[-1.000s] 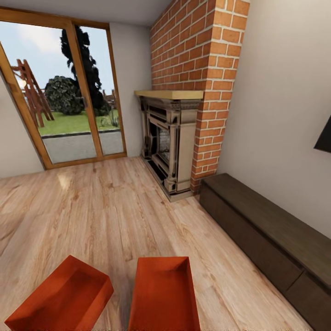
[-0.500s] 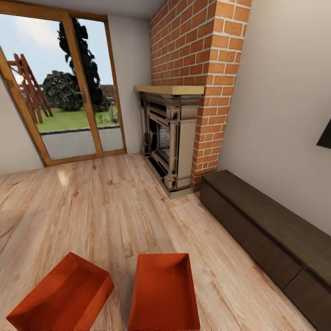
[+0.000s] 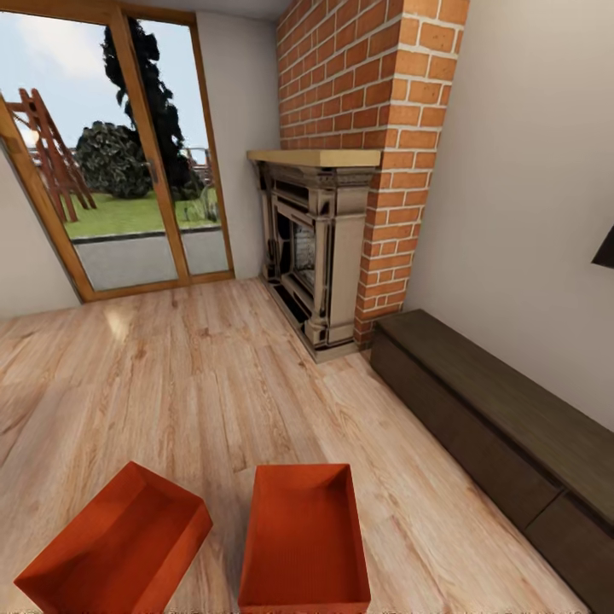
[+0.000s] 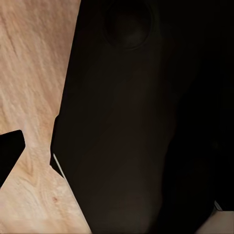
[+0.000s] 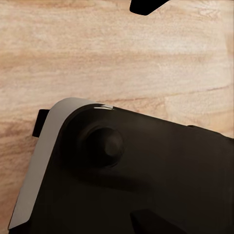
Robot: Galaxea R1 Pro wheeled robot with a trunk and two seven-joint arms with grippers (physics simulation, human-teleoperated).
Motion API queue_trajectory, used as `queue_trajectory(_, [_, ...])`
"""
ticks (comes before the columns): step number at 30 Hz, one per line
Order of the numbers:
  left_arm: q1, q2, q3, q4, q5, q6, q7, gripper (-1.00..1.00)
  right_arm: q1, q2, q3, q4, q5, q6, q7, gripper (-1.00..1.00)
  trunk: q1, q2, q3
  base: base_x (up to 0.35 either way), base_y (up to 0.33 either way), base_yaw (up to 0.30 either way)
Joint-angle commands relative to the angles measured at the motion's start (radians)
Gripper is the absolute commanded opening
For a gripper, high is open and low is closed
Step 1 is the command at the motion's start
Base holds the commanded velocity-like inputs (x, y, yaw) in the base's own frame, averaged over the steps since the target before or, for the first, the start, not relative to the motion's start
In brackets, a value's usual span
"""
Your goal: Move the two storage containers from the living room to the garage. In the garage, place one container on the floor and stack the other container on top of it (either order is fine).
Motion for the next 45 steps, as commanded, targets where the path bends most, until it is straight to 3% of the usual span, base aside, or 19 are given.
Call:
queue_trajectory(1, [0.0,0.0,0.001,-0.002,0.005,0.004,0.004,1.0,-0.001,0.0,0.005,0.003,0.001,-0.005,-0.003,1.0,0.0,0.0,-0.003,0.0,0.0,0.0])
queue_trajectory(45, [0.0,-0.001,-0.004,-0.002,-0.001,0.004,0.004,1.0,-0.001,-0.003,0.005,0.004,-0.006,-0.005,-0.003,1.0,0.0,0.0,-0.074,0.0,0.0,0.0])
